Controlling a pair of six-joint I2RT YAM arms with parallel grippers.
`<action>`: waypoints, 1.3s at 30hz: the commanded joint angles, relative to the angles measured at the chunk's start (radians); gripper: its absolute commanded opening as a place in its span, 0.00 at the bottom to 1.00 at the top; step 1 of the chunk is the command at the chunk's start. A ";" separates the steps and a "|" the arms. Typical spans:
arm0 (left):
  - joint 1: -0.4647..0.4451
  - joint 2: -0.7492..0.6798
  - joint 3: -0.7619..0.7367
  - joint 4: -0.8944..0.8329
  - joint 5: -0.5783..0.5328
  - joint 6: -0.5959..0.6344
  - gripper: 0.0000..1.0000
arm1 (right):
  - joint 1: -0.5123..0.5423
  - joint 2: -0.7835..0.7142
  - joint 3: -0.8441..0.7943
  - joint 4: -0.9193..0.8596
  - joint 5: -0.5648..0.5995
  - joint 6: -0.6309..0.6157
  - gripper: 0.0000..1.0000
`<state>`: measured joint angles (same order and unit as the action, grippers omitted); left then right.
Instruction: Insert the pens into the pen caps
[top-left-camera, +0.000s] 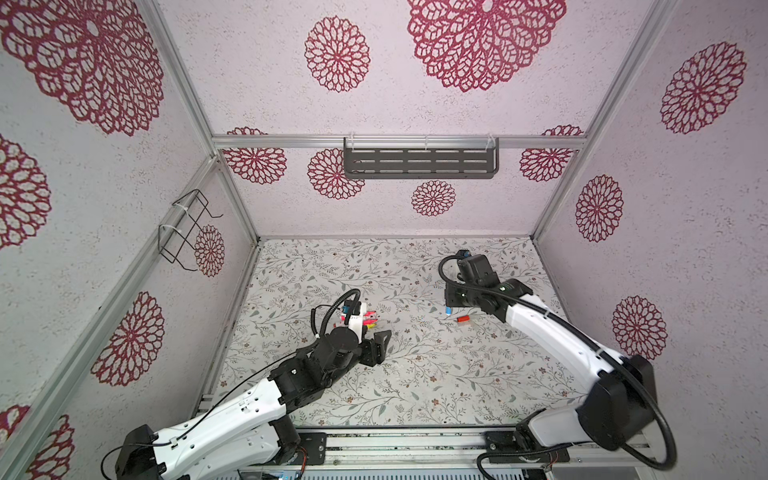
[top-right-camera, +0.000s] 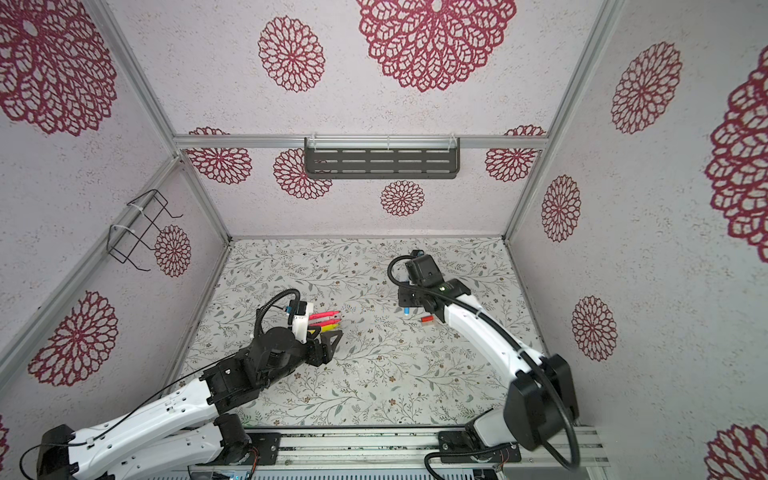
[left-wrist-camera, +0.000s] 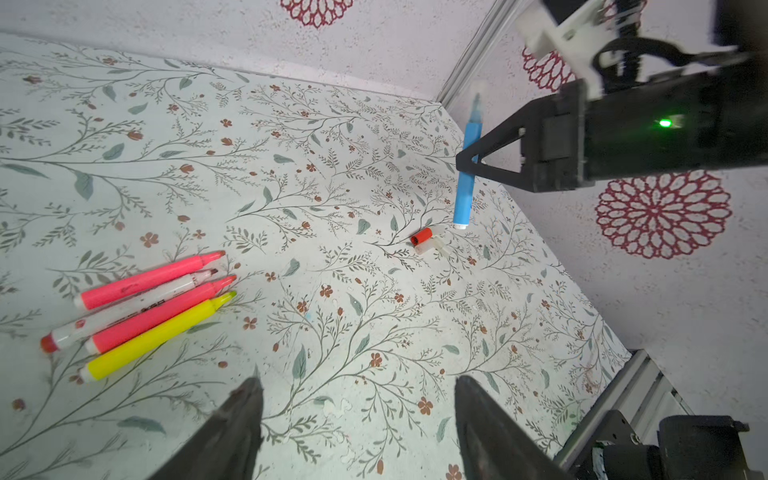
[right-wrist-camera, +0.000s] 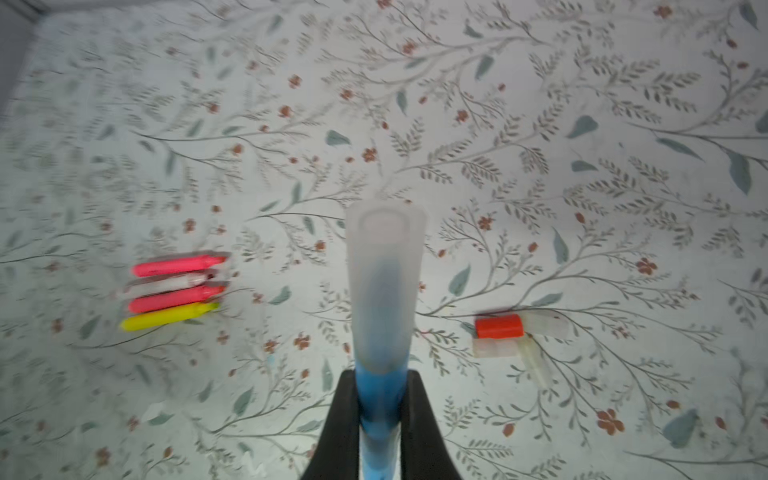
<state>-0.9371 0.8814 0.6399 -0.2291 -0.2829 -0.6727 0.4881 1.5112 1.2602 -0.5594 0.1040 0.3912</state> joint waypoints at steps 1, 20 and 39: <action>-0.005 -0.044 -0.013 -0.037 -0.031 -0.044 0.74 | -0.042 0.117 0.138 -0.083 0.042 -0.068 0.05; -0.034 -0.124 -0.034 -0.078 -0.047 -0.067 0.71 | -0.180 0.806 0.854 -0.410 0.039 -0.146 0.04; -0.039 -0.127 -0.017 -0.108 -0.073 -0.058 0.73 | -0.197 0.885 0.882 -0.381 0.068 -0.124 0.35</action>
<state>-0.9665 0.7681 0.6216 -0.3233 -0.3321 -0.7231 0.2970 2.4065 2.1223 -0.9337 0.1547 0.2623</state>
